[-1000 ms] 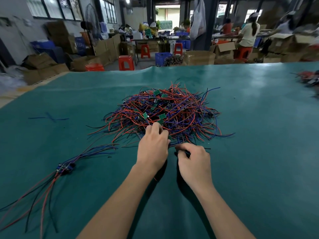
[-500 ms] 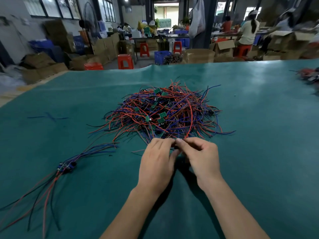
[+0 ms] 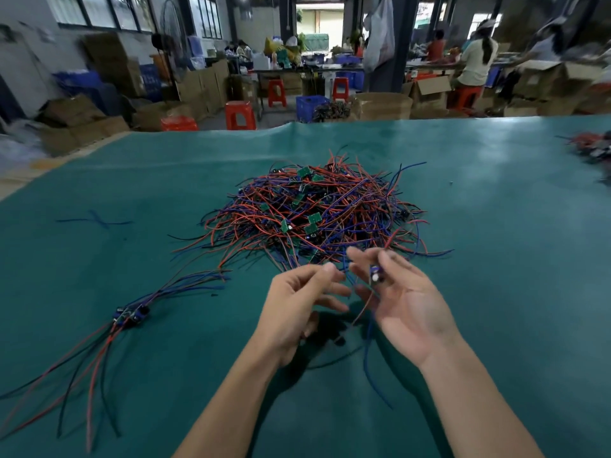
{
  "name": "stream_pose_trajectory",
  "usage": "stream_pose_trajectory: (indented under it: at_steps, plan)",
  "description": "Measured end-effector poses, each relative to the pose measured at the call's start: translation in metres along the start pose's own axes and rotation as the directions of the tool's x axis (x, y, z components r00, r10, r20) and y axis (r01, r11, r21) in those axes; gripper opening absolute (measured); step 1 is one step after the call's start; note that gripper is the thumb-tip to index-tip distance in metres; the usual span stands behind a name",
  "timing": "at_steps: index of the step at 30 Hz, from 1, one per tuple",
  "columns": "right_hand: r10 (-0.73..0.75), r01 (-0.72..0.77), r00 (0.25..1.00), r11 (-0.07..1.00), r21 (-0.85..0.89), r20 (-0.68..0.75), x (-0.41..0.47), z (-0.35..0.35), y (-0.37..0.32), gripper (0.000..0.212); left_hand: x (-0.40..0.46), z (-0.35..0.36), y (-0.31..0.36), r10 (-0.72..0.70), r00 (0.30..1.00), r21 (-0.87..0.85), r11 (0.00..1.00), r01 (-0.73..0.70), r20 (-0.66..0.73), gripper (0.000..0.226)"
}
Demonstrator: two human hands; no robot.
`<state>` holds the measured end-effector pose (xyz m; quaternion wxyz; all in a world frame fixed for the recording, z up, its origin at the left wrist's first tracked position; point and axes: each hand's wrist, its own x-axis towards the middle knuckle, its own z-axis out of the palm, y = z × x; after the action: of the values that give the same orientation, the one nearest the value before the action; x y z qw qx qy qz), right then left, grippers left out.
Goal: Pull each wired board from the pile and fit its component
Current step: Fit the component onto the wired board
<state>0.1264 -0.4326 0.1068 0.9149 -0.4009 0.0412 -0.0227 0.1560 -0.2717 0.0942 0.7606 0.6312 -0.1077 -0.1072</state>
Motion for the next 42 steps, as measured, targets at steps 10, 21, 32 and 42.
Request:
stream_pose_trajectory:
  at_steps: [10, 21, 32, 42]
  plan:
    - [-0.047, 0.026, 0.995, 0.977, -0.212, -0.093, 0.002, 0.007, 0.019, 0.027, -0.002, 0.006, -0.007, -0.056, 0.986, 0.034, 0.998, 0.052, 0.157, 0.041]
    - [-0.524, 0.282, 0.843, 0.622, -0.73, -0.121, 0.014, -0.024, 0.008, 0.012, 0.001, 0.0, -0.012, -0.099, 0.952, 0.077, 0.994, 0.08, 0.29, 0.013]
    - [-0.8, 0.298, 0.284, 0.597, -0.745, -0.528, 0.016, -0.056, -0.016, 0.013, 0.001, -0.001, -0.012, -0.036, 0.967, -0.016, 0.999, 0.042, 0.252, 0.028]
    - [-0.376, 0.375, 0.906, 0.507, -0.776, 0.192, 0.001, -0.002, 0.034, 0.015, 0.005, -0.003, -0.009, -0.038, 0.993, -0.156, 0.986, 0.055, 0.109, 0.015]
